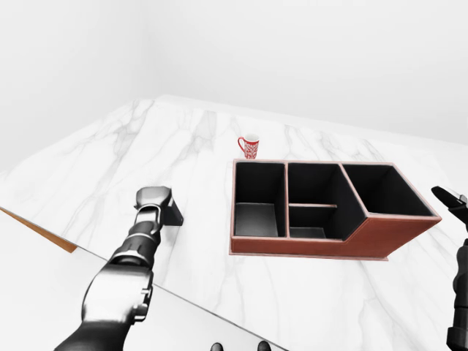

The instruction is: Pick up the book and place it in the left compartment of the caddy.

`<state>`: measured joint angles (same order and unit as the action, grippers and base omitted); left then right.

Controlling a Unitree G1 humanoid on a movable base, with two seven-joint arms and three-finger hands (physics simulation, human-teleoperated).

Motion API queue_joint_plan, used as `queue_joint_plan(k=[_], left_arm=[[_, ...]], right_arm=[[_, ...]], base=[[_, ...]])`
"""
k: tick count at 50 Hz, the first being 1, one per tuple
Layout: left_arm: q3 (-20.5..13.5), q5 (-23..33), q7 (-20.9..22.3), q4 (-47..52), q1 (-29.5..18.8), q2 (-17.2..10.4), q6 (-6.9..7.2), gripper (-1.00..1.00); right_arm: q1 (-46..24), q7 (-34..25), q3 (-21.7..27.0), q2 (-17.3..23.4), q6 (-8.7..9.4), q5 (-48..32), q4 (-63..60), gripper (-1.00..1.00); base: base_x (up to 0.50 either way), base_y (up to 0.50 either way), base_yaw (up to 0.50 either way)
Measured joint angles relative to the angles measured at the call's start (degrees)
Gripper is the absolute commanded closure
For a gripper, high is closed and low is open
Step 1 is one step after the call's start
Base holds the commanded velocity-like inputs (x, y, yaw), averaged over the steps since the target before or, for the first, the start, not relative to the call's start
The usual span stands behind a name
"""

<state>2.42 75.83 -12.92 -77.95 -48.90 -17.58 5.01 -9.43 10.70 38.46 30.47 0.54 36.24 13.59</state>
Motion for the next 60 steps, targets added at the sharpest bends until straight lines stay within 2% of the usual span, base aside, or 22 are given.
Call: queue_joint_plan(k=[8,22,37,43,51,60], left_arm=[[0.63,-0.21,0.94,-0.55,0.67,-0.02,0.00,1.00],[1.03,-1.14,-0.92,-0.14,1.28,0.13,0.00,1.00],[-0.48,-8.45,-13.46,0.01,2.75,-0.34,-0.01,1.00],[-0.24,-10.13,-16.54,2.50,3.00,-0.99,-0.01,1.00],[0.37,-9.55,-16.68,8.35,3.80,-1.48,-0.01,1.00],[0.68,-6.95,-13.65,14.16,4.17,-1.48,-0.04,1.00]], right_arm=[[0.08,0.03,0.08,-0.02,0.16,-0.01,-0.27,-1.00],[-0.14,-0.10,-0.20,-0.06,-0.43,-0.18,0.30,-1.00],[-0.06,-0.21,-0.20,-0.12,-0.56,-0.21,0.17,-1.00],[-0.07,-0.30,-0.22,-0.16,-0.74,-0.26,0.31,-1.00],[-0.04,-0.35,-0.25,-0.17,-0.88,-0.23,0.45,-1.00],[0.03,-0.27,-0.19,-0.14,-0.74,-0.18,0.34,-1.00]], base=[[0.00,0.00,0.00],[0.00,0.00,0.00],[0.00,0.00,0.00],[0.00,0.00,0.00],[0.00,0.00,0.00],[0.00,0.00,0.00]])
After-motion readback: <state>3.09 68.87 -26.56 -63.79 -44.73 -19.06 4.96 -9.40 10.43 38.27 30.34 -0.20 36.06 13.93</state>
